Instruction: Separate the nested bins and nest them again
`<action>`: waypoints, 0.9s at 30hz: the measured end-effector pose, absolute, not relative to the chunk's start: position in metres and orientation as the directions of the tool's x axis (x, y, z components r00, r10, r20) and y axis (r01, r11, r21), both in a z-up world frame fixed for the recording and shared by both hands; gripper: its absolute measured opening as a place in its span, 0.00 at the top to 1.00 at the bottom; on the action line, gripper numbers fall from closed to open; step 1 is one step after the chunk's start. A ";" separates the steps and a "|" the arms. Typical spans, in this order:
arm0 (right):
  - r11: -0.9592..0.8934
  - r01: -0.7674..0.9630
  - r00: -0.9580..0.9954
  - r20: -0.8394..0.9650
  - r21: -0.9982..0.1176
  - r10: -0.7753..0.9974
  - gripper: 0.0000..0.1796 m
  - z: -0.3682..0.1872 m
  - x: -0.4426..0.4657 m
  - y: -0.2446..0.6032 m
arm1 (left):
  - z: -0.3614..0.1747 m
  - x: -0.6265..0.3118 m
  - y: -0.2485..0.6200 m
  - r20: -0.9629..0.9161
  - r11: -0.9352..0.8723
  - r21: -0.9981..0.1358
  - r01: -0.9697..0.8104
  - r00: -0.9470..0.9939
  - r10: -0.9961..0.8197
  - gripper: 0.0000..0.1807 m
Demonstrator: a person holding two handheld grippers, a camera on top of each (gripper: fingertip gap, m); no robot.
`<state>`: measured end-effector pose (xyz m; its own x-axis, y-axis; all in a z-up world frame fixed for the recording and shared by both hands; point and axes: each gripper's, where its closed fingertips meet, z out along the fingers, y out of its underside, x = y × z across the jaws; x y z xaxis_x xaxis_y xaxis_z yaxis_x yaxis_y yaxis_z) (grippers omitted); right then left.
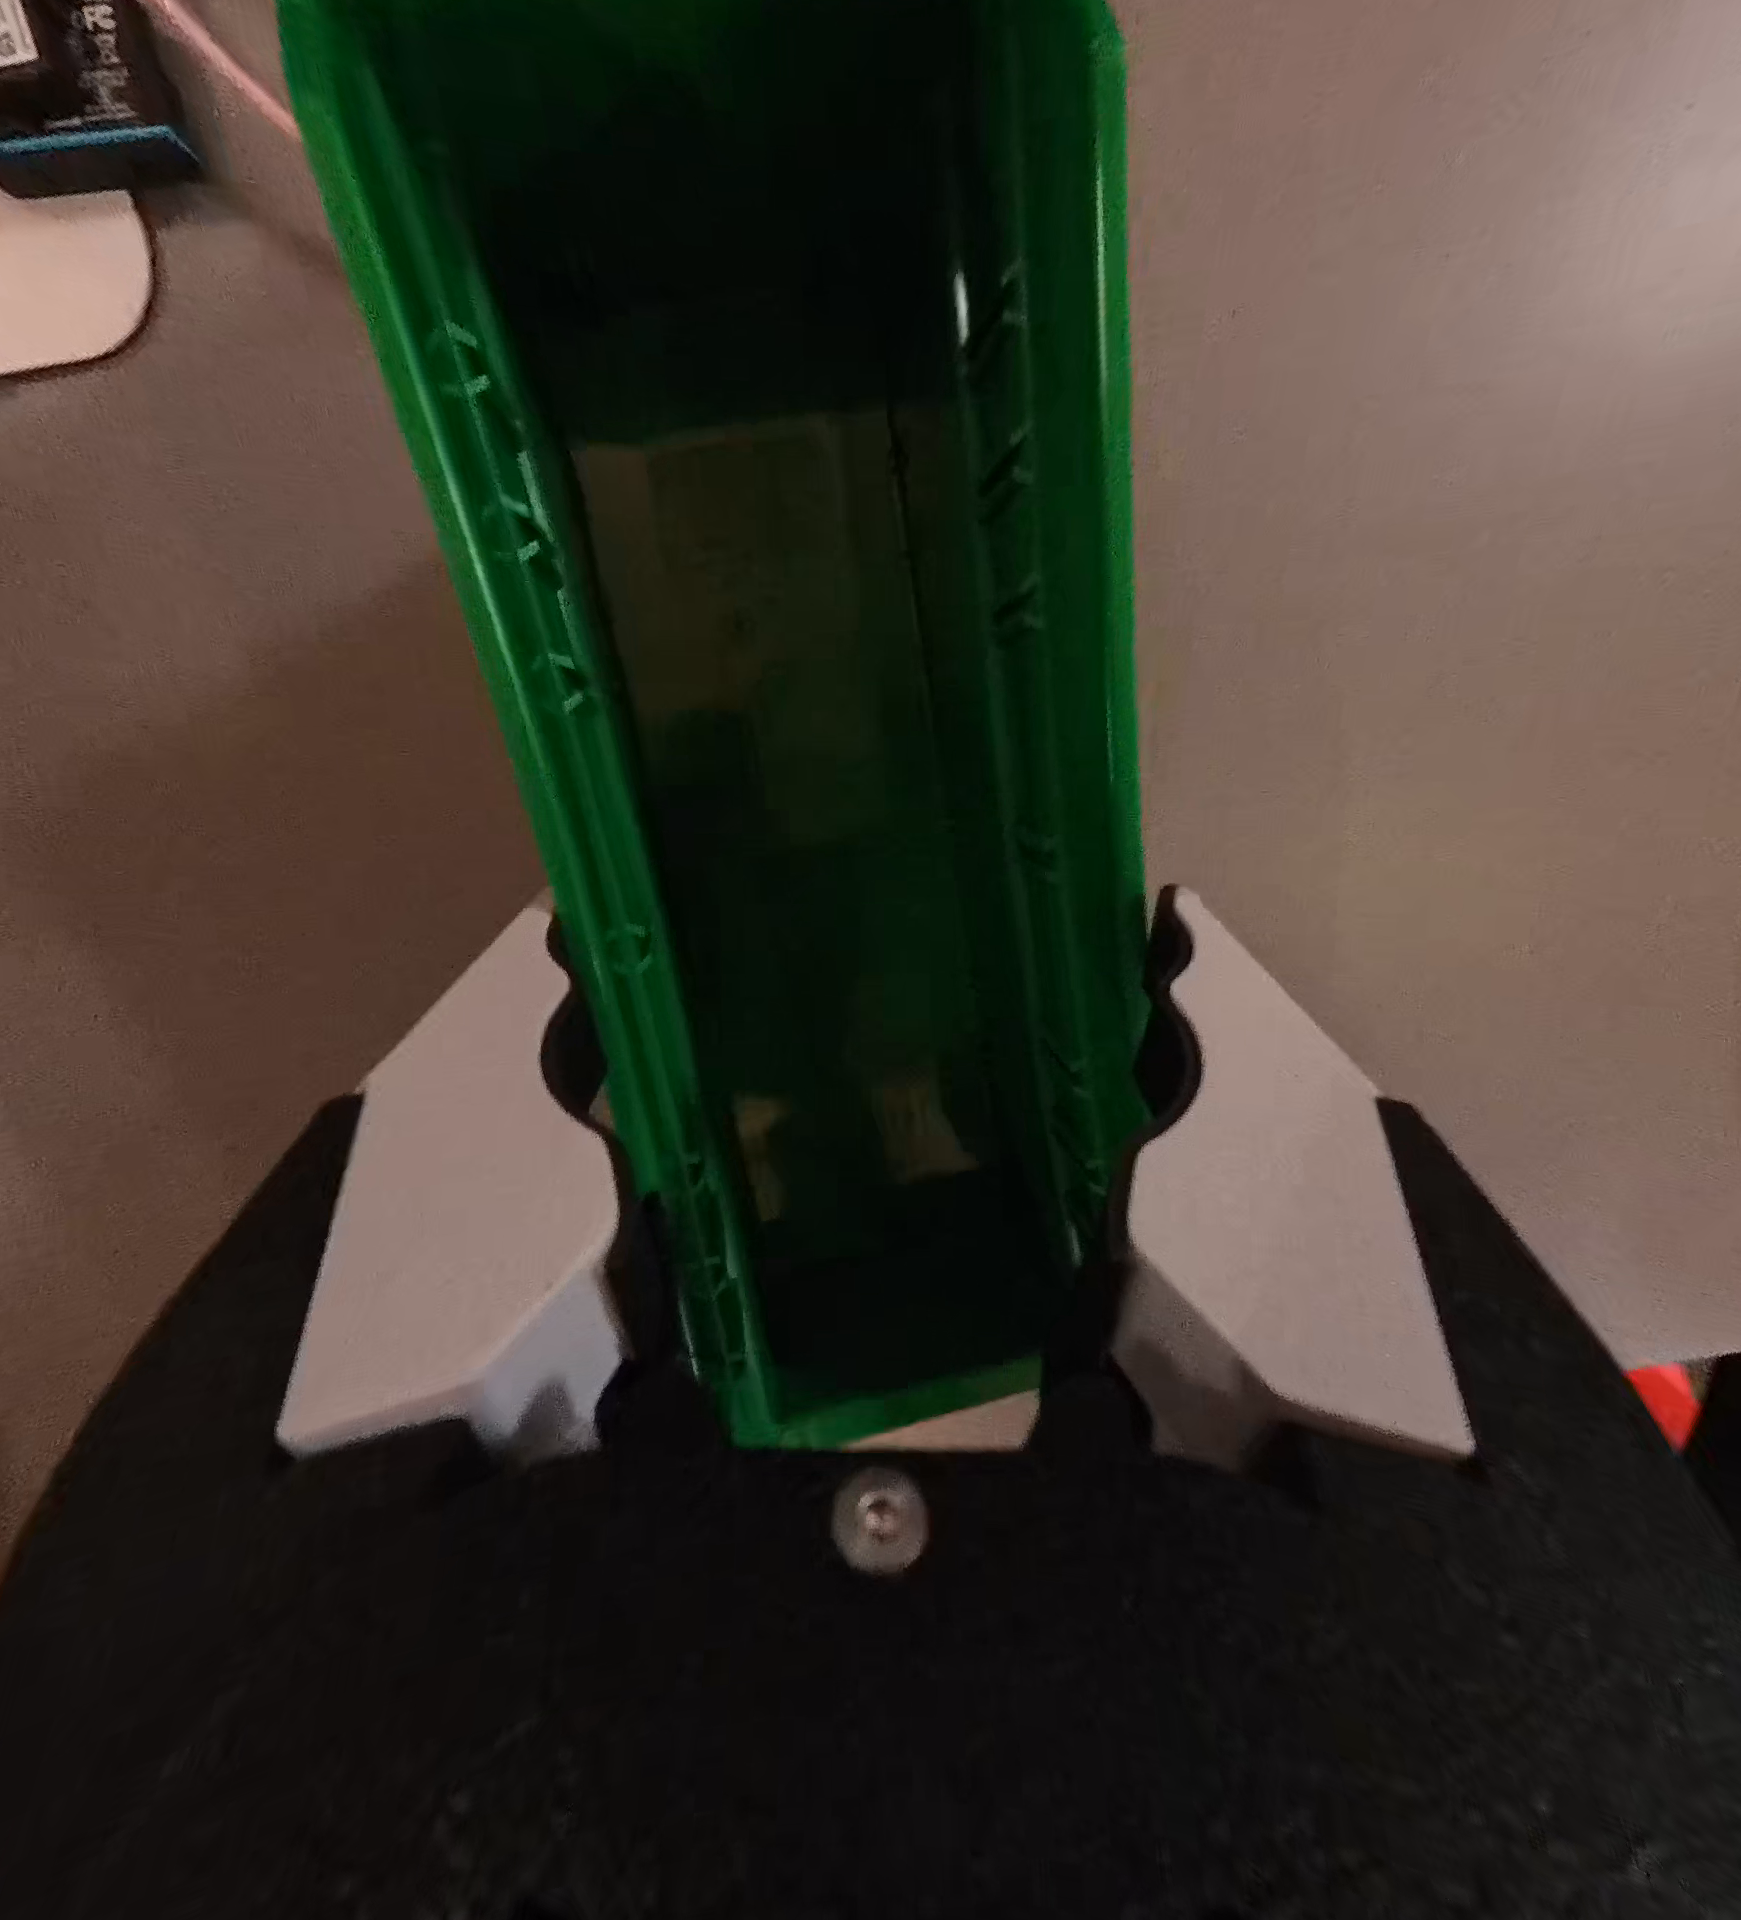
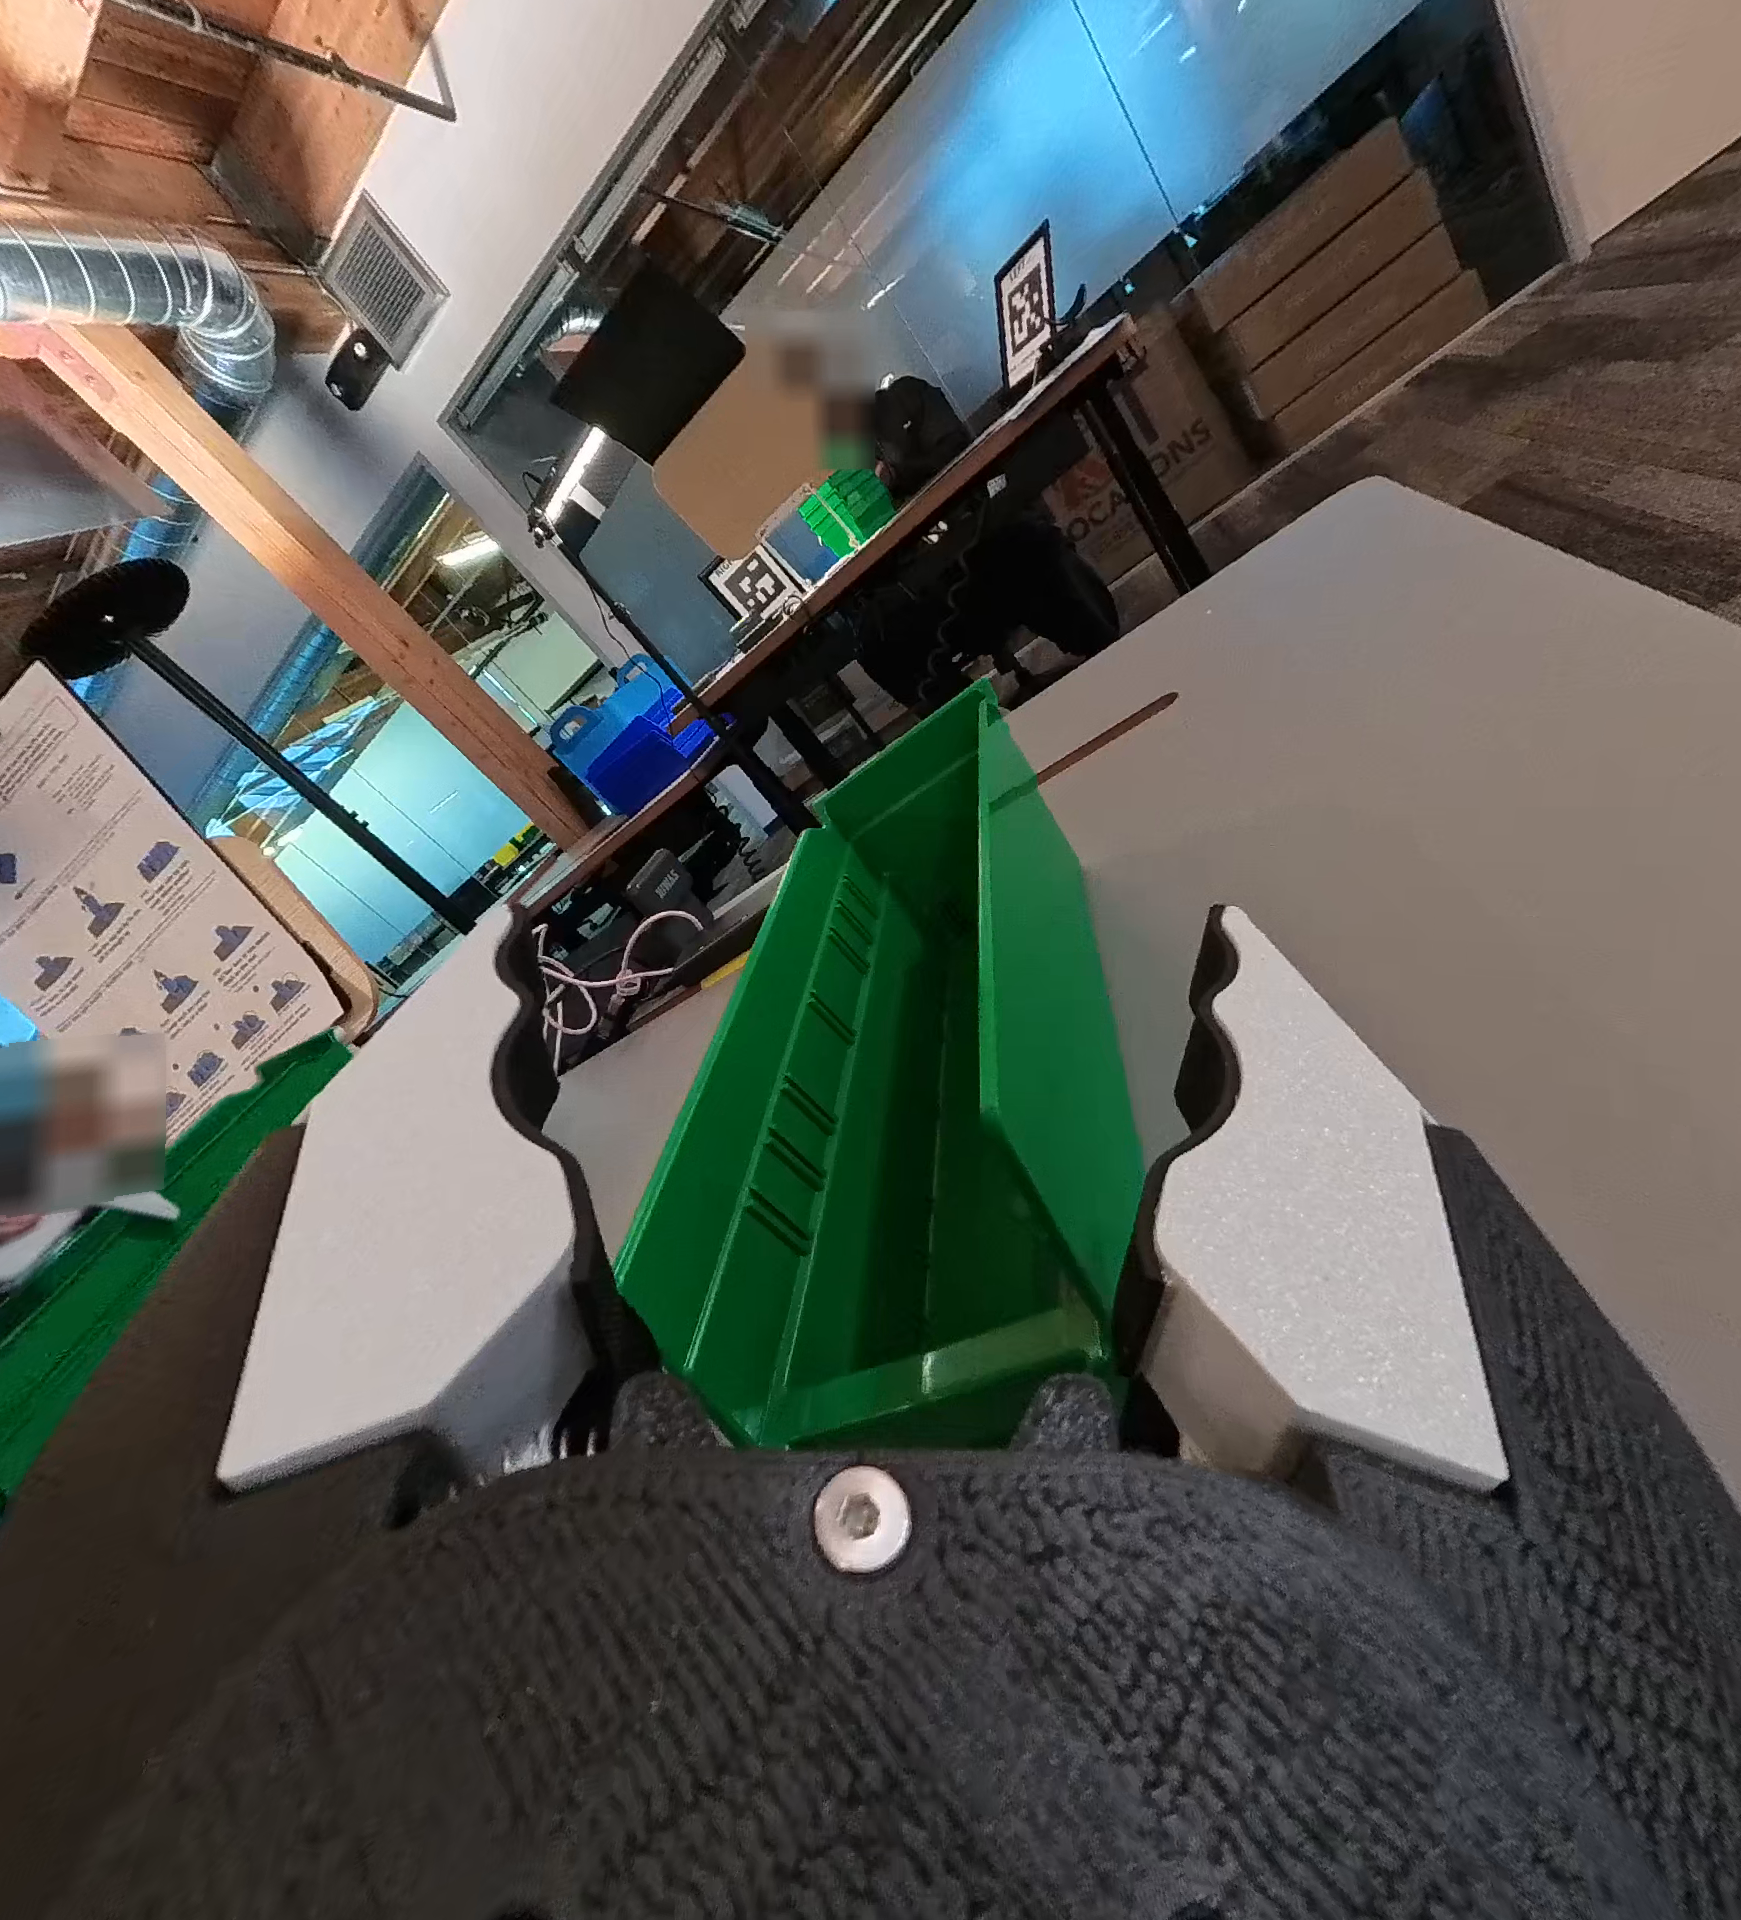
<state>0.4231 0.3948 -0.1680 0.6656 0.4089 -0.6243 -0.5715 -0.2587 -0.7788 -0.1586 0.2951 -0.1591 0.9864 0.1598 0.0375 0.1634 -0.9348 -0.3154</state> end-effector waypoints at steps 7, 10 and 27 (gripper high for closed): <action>-0.237 -0.589 0.657 -0.629 -0.772 0.416 0.33 -0.164 0.426 0.394 | -0.169 -0.160 0.286 -0.014 -0.958 -0.252 0.136 0.989 0.144 0.42; -0.236 -0.593 0.656 -0.632 -0.770 0.413 0.33 -0.164 0.428 0.395 | -0.172 -0.151 0.286 0.141 -0.945 -0.259 0.198 0.976 0.166 0.41; -0.233 -0.623 0.620 -0.653 -0.746 0.435 0.35 -0.160 0.426 0.394 | -0.177 -0.151 0.278 0.003 -0.959 -0.227 0.168 0.985 0.172 0.38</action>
